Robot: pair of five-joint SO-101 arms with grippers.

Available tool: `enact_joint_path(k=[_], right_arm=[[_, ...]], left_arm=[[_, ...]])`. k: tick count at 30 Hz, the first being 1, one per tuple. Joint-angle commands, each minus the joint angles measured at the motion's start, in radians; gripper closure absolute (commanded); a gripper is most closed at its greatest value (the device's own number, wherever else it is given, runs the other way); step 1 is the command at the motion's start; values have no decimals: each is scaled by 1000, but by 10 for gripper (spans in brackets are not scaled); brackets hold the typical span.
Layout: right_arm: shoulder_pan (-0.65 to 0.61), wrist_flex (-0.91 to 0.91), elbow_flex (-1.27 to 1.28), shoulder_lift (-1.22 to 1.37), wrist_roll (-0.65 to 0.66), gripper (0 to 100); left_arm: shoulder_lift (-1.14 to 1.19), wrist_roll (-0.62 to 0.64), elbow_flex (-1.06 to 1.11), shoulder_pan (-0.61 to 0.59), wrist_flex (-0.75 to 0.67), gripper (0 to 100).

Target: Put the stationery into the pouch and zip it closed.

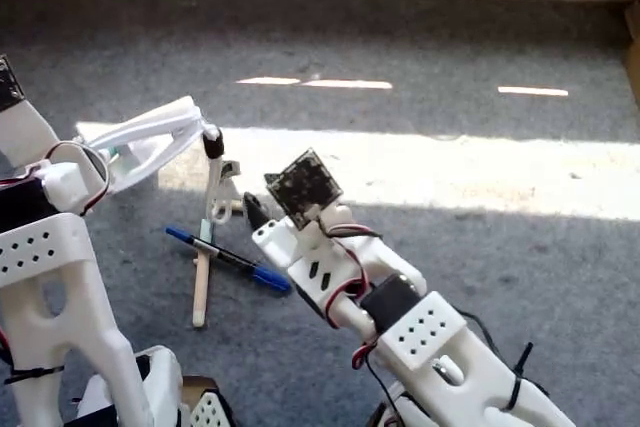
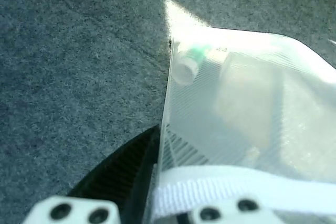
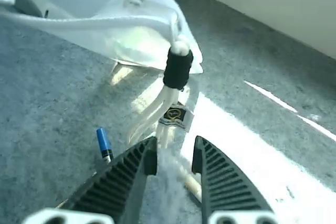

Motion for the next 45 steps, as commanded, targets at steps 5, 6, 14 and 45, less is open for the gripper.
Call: enact_joint_path(k=[5, 6, 14, 45], right_arm=[[-105, 205, -239, 280, 11, 882], [-116, 223, -255, 306, 11, 882], [-163, 237, -289, 484, 11, 781], [-114, 334, -341, 628, 290, 990]], left_arm=[[-7, 12, -39, -31, -9, 992], [-7, 12, -39, -31, -9, 992], [-5, 12, -38, -30, -9, 992], [-4, 9, -25, -27, -9, 992]])
